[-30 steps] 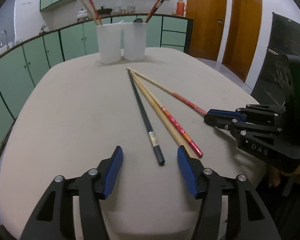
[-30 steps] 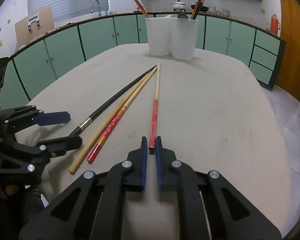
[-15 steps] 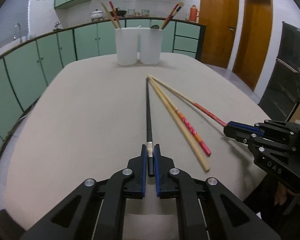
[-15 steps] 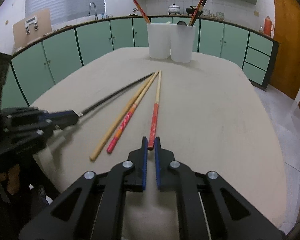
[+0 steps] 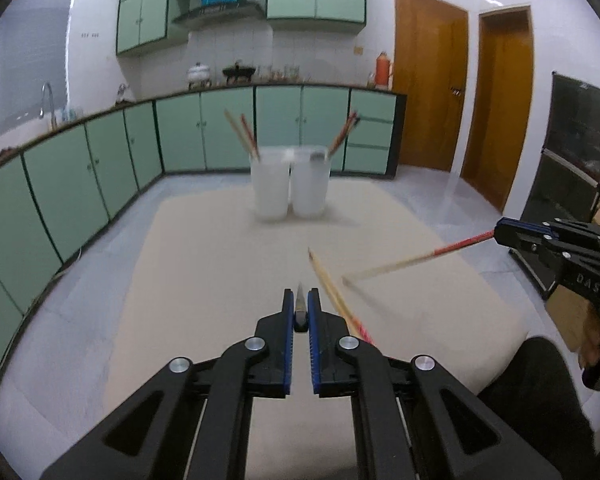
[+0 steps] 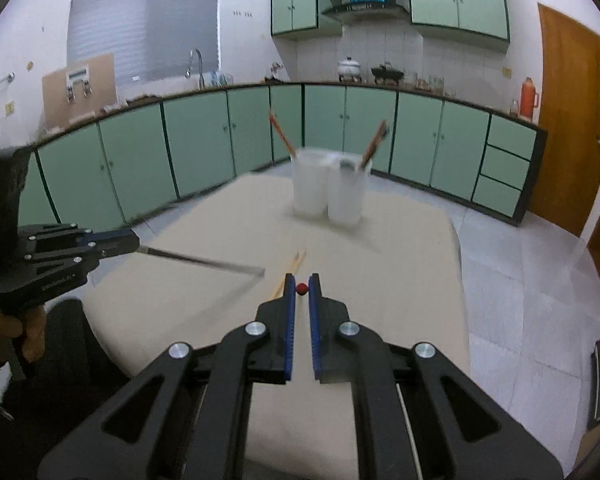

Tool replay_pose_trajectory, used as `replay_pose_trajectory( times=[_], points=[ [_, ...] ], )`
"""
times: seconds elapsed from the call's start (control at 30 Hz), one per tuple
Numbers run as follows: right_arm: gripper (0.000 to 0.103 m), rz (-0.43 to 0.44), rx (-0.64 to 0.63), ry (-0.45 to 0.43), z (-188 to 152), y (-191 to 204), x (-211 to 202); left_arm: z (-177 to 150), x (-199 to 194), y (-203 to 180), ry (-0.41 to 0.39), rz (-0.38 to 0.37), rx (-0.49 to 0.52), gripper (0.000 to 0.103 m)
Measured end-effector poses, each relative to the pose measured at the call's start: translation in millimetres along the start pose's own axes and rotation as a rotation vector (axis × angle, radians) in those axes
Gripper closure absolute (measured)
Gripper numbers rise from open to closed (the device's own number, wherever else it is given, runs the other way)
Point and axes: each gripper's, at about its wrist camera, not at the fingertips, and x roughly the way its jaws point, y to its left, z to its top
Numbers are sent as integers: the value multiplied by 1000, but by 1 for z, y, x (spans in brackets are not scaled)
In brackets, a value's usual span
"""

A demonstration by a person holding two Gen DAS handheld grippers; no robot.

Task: Organize utensils
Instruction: 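Lift both held chopsticks and carry them above the cup holder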

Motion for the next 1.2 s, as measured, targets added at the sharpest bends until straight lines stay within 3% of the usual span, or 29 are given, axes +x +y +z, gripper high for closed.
replay_pose_trajectory(
  times=[0.23,0.5,0.8,0.93,1.2],
  points=[
    [97,48,-65,21,56,-4,28,51,10,10,24,-52,48,96],
    [98,103,-13,143,110,-29,90,103,52,29,94,-114,42,96],
    [98,98,-43,152,161,-38,101,158,89,52,145,-153,-13,96],
    [98,87,-34,129,200,-50,104,199,94,53,116,-156,-4,96],
    [98,63,31,25,296,-77,106,287,98,47,-26,-91,40,96]
  ],
)
